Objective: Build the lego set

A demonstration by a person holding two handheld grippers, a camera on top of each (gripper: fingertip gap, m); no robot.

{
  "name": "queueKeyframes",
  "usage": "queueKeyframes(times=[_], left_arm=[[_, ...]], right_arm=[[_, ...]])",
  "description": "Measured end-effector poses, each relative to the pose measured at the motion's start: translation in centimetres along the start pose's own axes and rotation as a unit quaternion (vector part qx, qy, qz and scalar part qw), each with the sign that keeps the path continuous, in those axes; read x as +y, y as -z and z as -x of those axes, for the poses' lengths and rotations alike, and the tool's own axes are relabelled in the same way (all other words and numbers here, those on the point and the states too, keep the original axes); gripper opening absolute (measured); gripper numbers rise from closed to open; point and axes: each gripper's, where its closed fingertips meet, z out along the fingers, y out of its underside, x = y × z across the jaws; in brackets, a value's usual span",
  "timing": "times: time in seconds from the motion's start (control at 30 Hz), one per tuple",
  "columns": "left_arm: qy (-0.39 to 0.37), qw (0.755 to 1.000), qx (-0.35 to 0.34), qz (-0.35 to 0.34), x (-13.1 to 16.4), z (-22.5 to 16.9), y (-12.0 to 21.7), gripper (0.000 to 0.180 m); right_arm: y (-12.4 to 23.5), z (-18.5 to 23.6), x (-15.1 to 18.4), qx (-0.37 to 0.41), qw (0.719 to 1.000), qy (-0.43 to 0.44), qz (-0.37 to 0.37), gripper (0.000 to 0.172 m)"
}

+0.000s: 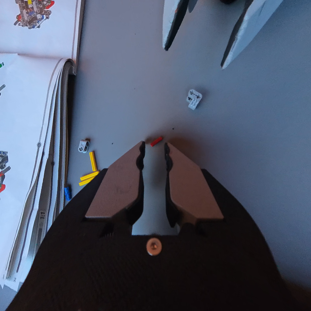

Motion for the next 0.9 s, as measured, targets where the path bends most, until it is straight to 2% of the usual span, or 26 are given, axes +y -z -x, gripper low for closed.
queueKeyframes(times=[0.2,0.4,0.53,0.63,0.77,0.9], left_arm=[[-0.009,1.0,0.009,-0.009,-0.4,-0.5,-0.3,0.004],[0.005,1.0,-0.009,-0.003,-0.4,0.2,-0.4,0.002],[0.021,0.998,0.006,-0.06,-2.6,-0.2,0.0,0.001],[-0.014,0.994,-0.029,-0.108,-4.8,-0.2,0.9,0.002],[-0.093,0.982,-0.099,-0.134,-6.4,-0.5,1.7,0.002],[-0.134,0.968,-0.141,-0.159,-8.0,-1.1,2.3,0.002]], right_arm=[[0.0,0.0,0.0,-0.003,1.0,-0.004,-0.001,0.037],[0.0,0.0,0.0,-0.004,1.0,-0.006,0.0,0.035],[0.0,0.2,0.0,-0.005,1.0,-0.002,0.0,0.021],[0.0,0.4,-0.1,-0.005,1.0,-0.001,-0.003,0.005],[0.1,0.2,-0.5,-0.002,1.0,-0.018,-0.016,0.009],[0.3,-0.4,-0.7,0.007,0.999,-0.037,-0.027,0.01]])
